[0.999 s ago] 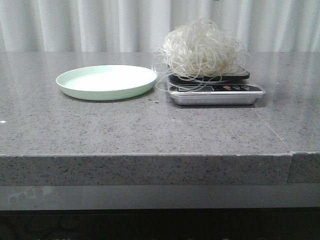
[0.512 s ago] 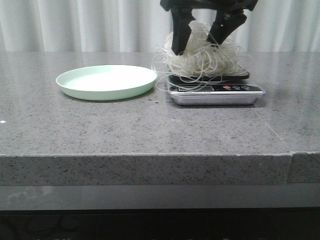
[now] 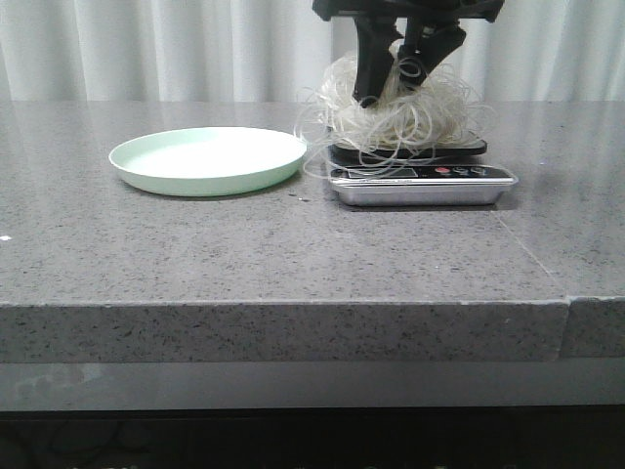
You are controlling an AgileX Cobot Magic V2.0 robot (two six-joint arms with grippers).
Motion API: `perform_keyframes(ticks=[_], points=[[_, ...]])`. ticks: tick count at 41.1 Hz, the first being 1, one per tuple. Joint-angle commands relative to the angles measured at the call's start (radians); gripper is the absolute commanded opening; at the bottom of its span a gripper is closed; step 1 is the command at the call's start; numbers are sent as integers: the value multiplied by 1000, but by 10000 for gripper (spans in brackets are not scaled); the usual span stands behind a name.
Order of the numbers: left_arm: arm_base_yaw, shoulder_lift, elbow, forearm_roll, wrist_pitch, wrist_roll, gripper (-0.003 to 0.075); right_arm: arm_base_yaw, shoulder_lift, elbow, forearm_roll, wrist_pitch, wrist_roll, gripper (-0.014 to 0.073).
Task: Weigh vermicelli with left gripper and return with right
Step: 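Lift the vermicelli with the right gripper and carry it over the plate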
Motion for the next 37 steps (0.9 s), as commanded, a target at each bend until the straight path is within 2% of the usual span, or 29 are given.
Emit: perform_keyframes(ticks=[1, 13, 20, 29, 37], points=[[1, 10, -28, 4, -67, -2, 138, -3, -50, -76, -7, 7, -8, 156], [1, 10, -28, 4, -67, -2, 137, -3, -50, -263, -2, 116, -8, 156], [1, 10, -28, 4, -67, -2, 138, -3, -50, -352, 72, 121, -8, 156], [1, 10, -28, 4, -73, -2, 138, 26, -50, -397, 242, 66, -61, 156], [1, 10, -28, 4, -73, -2, 138, 123, -35, -397, 277, -47, -86, 156]])
